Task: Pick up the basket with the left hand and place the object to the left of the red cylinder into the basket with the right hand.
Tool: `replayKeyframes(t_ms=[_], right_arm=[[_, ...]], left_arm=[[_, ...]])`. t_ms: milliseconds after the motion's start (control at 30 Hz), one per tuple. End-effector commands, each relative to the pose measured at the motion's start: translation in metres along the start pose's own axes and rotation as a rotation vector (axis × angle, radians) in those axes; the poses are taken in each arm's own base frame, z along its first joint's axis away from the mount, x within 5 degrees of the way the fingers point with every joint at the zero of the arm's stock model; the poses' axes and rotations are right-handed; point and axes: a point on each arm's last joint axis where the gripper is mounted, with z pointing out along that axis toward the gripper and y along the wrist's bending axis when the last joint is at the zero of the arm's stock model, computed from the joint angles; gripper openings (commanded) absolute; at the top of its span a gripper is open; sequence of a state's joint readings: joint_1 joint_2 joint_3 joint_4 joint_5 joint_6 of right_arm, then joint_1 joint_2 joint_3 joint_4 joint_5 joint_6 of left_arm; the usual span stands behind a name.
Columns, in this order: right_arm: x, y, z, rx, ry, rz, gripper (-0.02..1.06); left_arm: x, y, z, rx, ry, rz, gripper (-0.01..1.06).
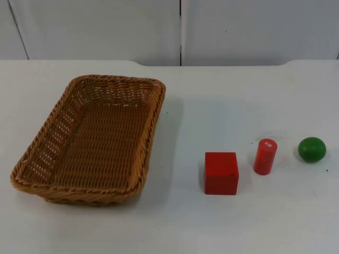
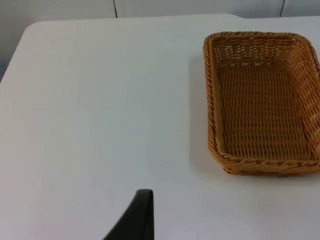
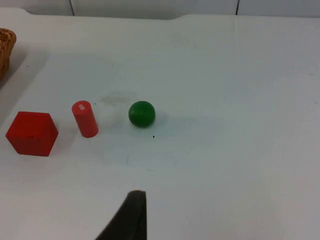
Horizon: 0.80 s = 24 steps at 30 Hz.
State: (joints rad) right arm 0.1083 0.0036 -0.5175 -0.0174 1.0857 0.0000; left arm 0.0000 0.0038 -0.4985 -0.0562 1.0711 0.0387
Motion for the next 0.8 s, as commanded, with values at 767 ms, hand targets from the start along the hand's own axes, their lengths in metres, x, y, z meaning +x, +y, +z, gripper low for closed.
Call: replayKeyframes(t_ms=[767], right_arm=[[0.0,0.0,0.0,0.002,-0.008,-0.01,1.05]], left_arm=[[-0.066,0.001,0.0,0.001,-0.03,-0.006,1.05]])
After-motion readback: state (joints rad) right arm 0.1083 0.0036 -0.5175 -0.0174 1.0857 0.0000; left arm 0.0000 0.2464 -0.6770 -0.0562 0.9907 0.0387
